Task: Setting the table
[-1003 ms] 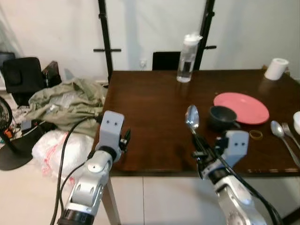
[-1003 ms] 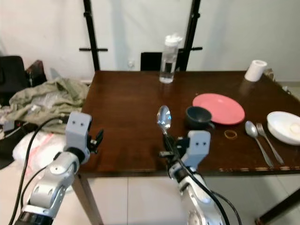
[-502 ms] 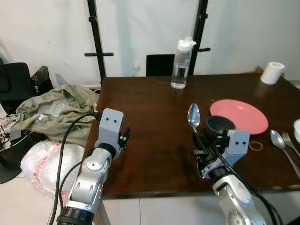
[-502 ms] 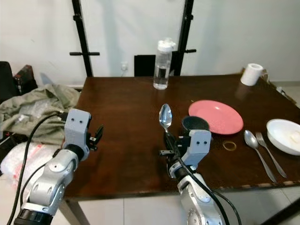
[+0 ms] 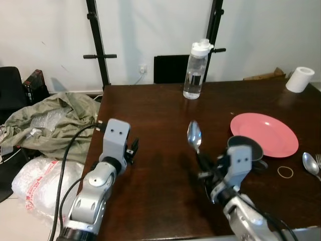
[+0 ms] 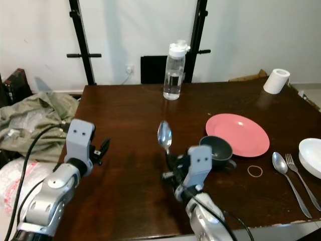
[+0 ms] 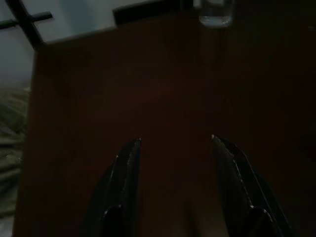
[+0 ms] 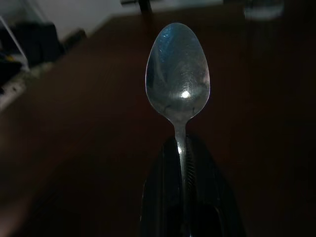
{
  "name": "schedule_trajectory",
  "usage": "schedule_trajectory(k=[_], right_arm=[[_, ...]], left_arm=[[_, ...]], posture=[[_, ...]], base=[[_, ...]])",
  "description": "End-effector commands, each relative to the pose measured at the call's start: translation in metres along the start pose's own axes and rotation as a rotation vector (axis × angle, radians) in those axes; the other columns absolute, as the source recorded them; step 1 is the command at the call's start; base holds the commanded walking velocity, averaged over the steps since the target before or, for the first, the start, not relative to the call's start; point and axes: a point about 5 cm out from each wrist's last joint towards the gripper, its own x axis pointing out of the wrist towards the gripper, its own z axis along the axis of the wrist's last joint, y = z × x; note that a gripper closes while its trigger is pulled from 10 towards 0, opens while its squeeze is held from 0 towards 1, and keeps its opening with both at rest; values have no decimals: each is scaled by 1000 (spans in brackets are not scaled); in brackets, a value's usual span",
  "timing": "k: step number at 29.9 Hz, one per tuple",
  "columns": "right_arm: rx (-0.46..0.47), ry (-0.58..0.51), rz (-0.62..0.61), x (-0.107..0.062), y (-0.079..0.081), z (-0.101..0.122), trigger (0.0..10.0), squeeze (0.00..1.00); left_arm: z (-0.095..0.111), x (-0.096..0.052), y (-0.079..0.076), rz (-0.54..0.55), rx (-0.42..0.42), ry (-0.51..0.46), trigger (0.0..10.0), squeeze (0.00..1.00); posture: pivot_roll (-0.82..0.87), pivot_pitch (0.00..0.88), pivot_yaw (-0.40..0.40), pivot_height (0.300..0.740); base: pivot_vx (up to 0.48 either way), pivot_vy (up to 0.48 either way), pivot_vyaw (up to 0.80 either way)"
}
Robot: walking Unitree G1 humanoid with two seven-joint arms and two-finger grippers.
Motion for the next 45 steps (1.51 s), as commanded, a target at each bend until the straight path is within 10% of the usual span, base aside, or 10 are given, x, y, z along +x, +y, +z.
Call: schedule_trajectory(k=[1,28,29,30,31,43,44,45], right_arm=[[2,29,0,-1,2,-5,10000,0],[94,268,-236,-2,-11,-28,10000,0],[93,280,-242,-2,-12,-30,10000,333],[93,289,-247,-2,-12,-32,10000,333],[94,296,-254,-3,-13,-33,10000,1000],[117,260,-255,-2,-15,-29,10000,1000],[119,235,-253,-2,-16,-24,10000,663],[123,206,-247,-2,-16,-19,10000,0]], left_arm=[[-3,-3,-2,-23,-5,22,10000,0],[1,-13,-6,-160,12,19,10000,0],[1,-13,-6,-158,11,21,10000,0],[1,-13,-6,-157,10,22,10000,0],[1,-13,-6,-155,10,22,10000,0],[2,-12,-7,-151,6,21,10000,0],[2,-12,-7,-151,5,21,10000,0],[2,-12,-7,-151,4,21,10000,0]], posture=[[58,57,73,740],[69,82,57,740],[69,82,57,740],[69,82,57,740],[72,83,55,740],[68,84,54,740],[68,84,54,740],[68,84,54,740]], base=[[0,0,0],[0,0,0],[0,0,0],[0,0,0],[0,0,0],[0,0,0],[0,0,0],[0,0,0]])
